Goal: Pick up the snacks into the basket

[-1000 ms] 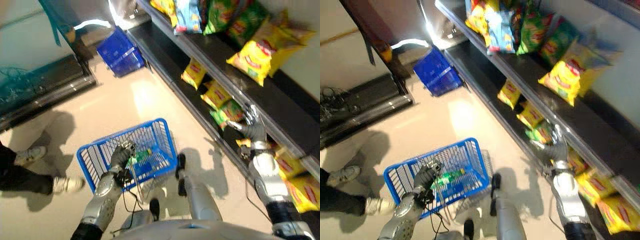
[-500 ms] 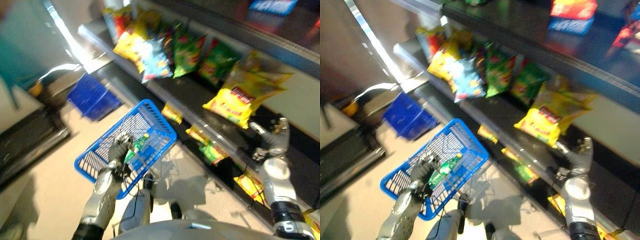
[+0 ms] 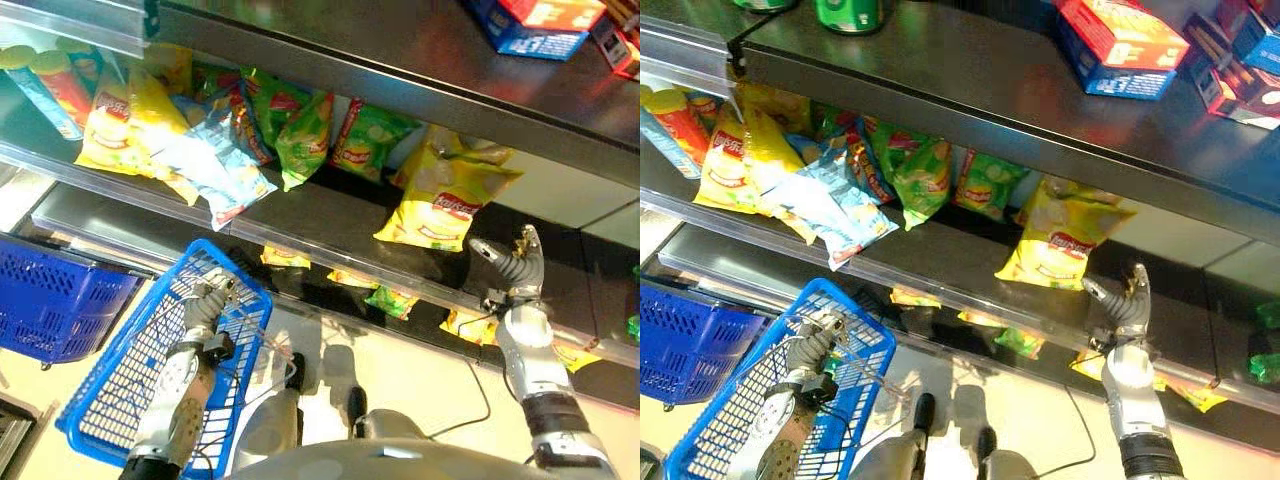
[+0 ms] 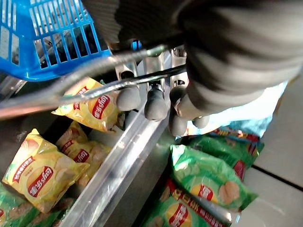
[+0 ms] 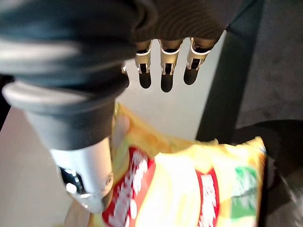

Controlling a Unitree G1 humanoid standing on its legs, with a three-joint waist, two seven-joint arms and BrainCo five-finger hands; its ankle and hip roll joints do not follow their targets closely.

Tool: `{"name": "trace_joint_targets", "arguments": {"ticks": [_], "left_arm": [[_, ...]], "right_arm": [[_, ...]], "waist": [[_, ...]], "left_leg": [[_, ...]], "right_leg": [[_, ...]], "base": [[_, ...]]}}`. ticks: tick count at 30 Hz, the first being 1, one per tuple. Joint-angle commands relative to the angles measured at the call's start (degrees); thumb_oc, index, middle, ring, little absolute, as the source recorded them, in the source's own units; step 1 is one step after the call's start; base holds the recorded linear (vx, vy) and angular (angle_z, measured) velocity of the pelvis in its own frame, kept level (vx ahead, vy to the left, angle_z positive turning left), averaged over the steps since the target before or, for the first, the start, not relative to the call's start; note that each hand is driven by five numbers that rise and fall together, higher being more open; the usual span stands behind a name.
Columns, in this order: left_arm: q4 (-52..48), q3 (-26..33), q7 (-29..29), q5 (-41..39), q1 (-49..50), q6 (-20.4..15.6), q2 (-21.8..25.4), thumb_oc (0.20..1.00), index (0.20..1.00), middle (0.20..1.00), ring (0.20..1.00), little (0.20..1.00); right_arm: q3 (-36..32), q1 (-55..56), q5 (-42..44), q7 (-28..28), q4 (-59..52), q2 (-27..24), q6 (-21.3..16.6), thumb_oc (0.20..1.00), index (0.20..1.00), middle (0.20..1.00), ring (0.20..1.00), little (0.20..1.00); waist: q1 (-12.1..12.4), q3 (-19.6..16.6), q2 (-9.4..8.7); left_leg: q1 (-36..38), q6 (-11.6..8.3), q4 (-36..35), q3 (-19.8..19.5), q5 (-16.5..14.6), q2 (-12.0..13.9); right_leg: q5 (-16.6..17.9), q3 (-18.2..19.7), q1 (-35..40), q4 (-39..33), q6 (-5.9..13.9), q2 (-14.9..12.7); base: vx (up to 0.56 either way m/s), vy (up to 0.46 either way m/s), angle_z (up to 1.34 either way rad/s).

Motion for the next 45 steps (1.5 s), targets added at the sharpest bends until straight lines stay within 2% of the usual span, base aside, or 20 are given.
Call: {"name": "trace_joint_targets", "arguments": {"ticks": [1,5,8,11,13,15,18,19,20,21,23,28,33,36,37,40,42,43,45], "left_arm": [[-16.2,0.3,-3.6,0.5,-6.2,-7.0,-1.9,0.2,0.2,0.2,0.2,0.2],[-17.3,0.0,-3.6,-0.6,-5.9,-6.5,-1.6,0.2,0.2,0.2,0.2,0.2],[-18.0,-1.4,-3.6,-1.6,-6.5,-6.1,-1.2,0.2,0.2,0.2,0.2,0.2],[-18.4,-1.9,-3.7,-1.9,-6.7,-5.9,-0.5,0.2,0.2,0.2,0.2,0.2],[-18.9,-2.7,-3.8,-2.8,-7.1,-5.9,0.0,0.2,0.2,0.2,0.2,0.2],[-19.5,-3.5,-3.6,-3.9,-7.9,-6.1,0.8,0.2,0.2,0.2,0.2,0.2],[-19.7,-3.9,-3.3,-4.3,-8.6,-6.3,1.3,0.2,0.2,0.2,0.2,0.2],[-19.6,-4.6,-3.3,-4.5,-9.3,-6.2,1.5,0.2,0.2,0.2,0.2,0.2],[-19.6,-4.6,-3.3,-4.5,-9.5,-6.2,1.5,0.2,0.2,0.2,0.2,0.2],[-19.7,-4.9,-3.2,-4.6,-10.1,-6.4,1.6,0.2,0.2,0.2,0.2,0.2],[-19.7,-5.7,-3.3,-4.8,-10.7,-6.5,1.8,0.2,0.2,0.2,0.2,0.2],[-19.6,-6.9,-3.0,-5.0,-12.0,-6.8,2.4,0.2,0.2,0.2,0.2,0.2],[-18.9,-6.8,-2.2,-4.9,-12.6,-7.0,2.2,0.2,0.2,0.2,0.2,0.2],[-18.4,-5.2,-1.6,-4.9,-12.2,-6.8,1.1,0.2,0.2,0.2,0.2,0.2],[-18.0,-4.8,-1.2,-5.0,-11.7,-6.7,0.3,0.2,0.2,0.2,0.2,0.2],[-16.7,-4.0,-1.3,-4.5,-11.7,-6.5,-0.6,0.2,0.2,0.2,0.2,0.2],[-16.1,-4.2,-1.9,-4.7,-11.5,-6.5,-0.9,0.2,0.2,0.2,0.2,0.2],[-16.1,-3.4,-1.9,-4.1,-11.4,-6.9,-0.8,0.2,0.2,0.2,0.2,0.2],[-15.6,-3.1,-2.1,-4.3,-11.4,-7.1,-0.8,0.2,0.2,0.2,0.2,0.2]], "right_arm": [[5.3,-8.3,9.8,4.6,1.8,-3.0,-1.7,1.0,1.0,1.0,1.0,1.0],[10.3,-12.8,15.3,7.9,3.6,-2.9,-0.9,1.0,1.0,1.0,1.0,1.0],[14.8,-17.2,22.5,10.4,5.4,-0.9,0.1,1.0,1.0,1.0,1.0,1.0],[16.2,-20.6,23.8,10.6,8.6,-0.9,0.7,1.0,1.0,1.0,1.0,1.0],[16.5,-25.2,25.0,9.7,14.2,-0.8,1.3,1.0,1.0,1.0,1.0,1.0],[15.4,-34.3,25.9,7.1,26.1,-0.5,2.1,1.0,1.0,1.0,1.0,1.0],[14.6,-39.5,26.8,6.1,32.8,-0.7,2.6,1.0,1.0,1.0,1.0,1.0],[13.6,-44.2,27.3,5.5,39.5,-1.4,3.3,1.0,1.0,1.0,1.0,1.0],[13.6,-44.5,27.3,5.7,39.8,-1.5,3.2,1.0,1.0,1.0,1.0,1.0],[12.5,-46.3,28.2,4.9,42.6,-1.6,3.1,0.511,0.511,0.511,0.511,0.511],[11.1,-48.7,28.6,4.6,47.8,-2.5,3.5,0.2,0.2,0.2,0.2,0.2],[10.2,-51.3,28.6,3.7,51.8,-4.2,3.4,0.2,0.2,0.2,0.2,0.2],[10.6,-49.4,29.7,3.1,47.7,-3.1,1.8,0.2,0.2,0.2,0.2,0.2],[12.5,-39.2,28.3,3.4,28.5,-1.1,-1.3,0.2,0.2,0.2,0.2,0.2],[12.7,-31.9,27.3,3.6,18.5,0.3,-2.0,0.2,0.2,0.2,0.2,0.2],[10.3,-16.6,22.8,6.6,0.2,1.1,-3.4,0.2,0.2,0.2,0.2,0.2],[7.7,-11.3,21.0,7.4,-3.9,1.6,-4.4,0.2,0.2,0.2,0.2,0.2],[6.2,-6.9,19.6,8.9,-9.2,2.6,-5.4,0.2,0.2,0.2,0.2,0.2],[5.3,-4.9,19.7,9.6,-11.3,3.2,-6.1,0.2,0.2,0.2,0.2,0.2]], "waist": [[-0.5,-2.2,3.68],[0.3,-1.6,3.45],[1.7,-0.1,3.25],[2.4,0.3,3.19],[3.5,1.0,3.24],[5.2,1.7,3.43],[6.0,2.3,3.45],[7.0,2.9,3.6],[7.0,3.0,3.62],[7.4,3.4,3.75],[8.1,3.8,4.09],[9.2,4.8,4.65],[9.3,4.9,4.71],[7.7,4.8,4.19],[6.7,4.4,3.88],[4.0,3.8,3.49],[3.3,3.2,3.41],[2.0,3.2,3.15],[1.6,3.2,3.2]], "left_leg": [[3.5,-3.97,-5.5,-1.0,-2.0,4.3],[2.9,-4.1,-4.8,-1.4,-2.3,4.0],[1.4,-4.43,-3.9,-2.6,-2.0,3.7],[0.9,-4.46,-3.6,-3.2,-2.0,3.5],[0.4,-4.46,-3.2,-3.8,-2.0,3.3],[-0.1,-4.43,-3.0,-4.7,-1.9,3.0],[-0.7,-4.46,-2.8,-5.0,-1.9,3.0],[-1.3,-4.51,-2.5,-5.4,-1.9,2.8],[-1.3,-4.51,-2.5,-5.4,-1.9,2.8],[-1.7,-4.5,-2.3,-5.7,-1.9,2.7],[-2.0,-4.47,-2.1,-6.1,-1.9,2.4],[-2.9,-4.51,-1.6,-7.7,-1.7,2.0],[-3.1,-4.6,-1.2,-8.1,-1.7,1.8],[-2.9,-4.47,-1.0,-7.5,-2.1,1.7],[-2.7,-4.27,-1.0,-7.0,-2.3,1.7],[-2.3,-3.59,-2.1,-5.7,-2.5,1.6],[-1.9,-3.18,-3.2,-4.7,-2.3,1.6],[-1.5,-2.81,-3.6,-3.2,-2.1,2.2],[-1.6,-2.63,-3.4,-2.6,-1.9,2.8]], "right_leg": [[4.1,-0.4,2.4,-3.3,2.31,1.6],[3.9,-0.7,2.3,-3.3,2.15,1.7],[3.6,-1.5,1.7,-2.9,1.88,1.7],[3.5,-2.2,1.7,-2.7,1.89,1.7],[3.5,-2.7,1.7,-2.6,1.89,1.6],[3.6,-3.5,1.7,-2.6,1.91,1.5],[3.6,-3.9,1.4,-2.5,2.0,1.5],[3.7,-4.3,1.2,-2.4,2.08,1.5],[3.7,-4.3,1.2,-2.3,2.08,1.5],[3.7,-4.5,1.0,-2.2,2.12,1.5],[3.6,-5.2,0.9,-2.1,2.27,1.4],[3.2,-6.5,0.8,-1.6,2.48,1.2],[3.1,-7.1,1.1,-1.7,2.61,1.0],[3.5,-6.8,1.4,-2.0,2.9,0.7],[3.8,-6.5,1.5,-2.1,3.18,0.4],[6.3,-5.4,0.7,-2.4,4.38,-0.4],[7.9,-4.6,0.2,-2.8,5.16,-0.7],[9.6,-4.1,-1.2,-2.0,6.05,-0.5],[9.3,-3.7,-1.9,-0.3,6.2,0.1]], "base": [[-0.01,0.008,-0.11],[-0.01,-0.021,0.09],[-0.04,-0.037,0.2],[-0.01,-0.035,0.24],[-0.02,-0.027,0.18],[-0.03,-0.02,0.13],[-0.03,-0.008,0.13],[0.0,0.0,0.0],[-0.03,0.005,0.03],[-0.01,0.007,0.13],[-0.01,0.0,0.16],[0.0,0.006,0.14],[0.0,0.019,0.07],[-0.01,0.073,0.07],[0.0,0.106,0.02],[0.0,0.122,-0.08],[-0.01,0.141,-0.09],[-0.02,0.109,-0.27],[-0.05,0.083,-0.63]]}}
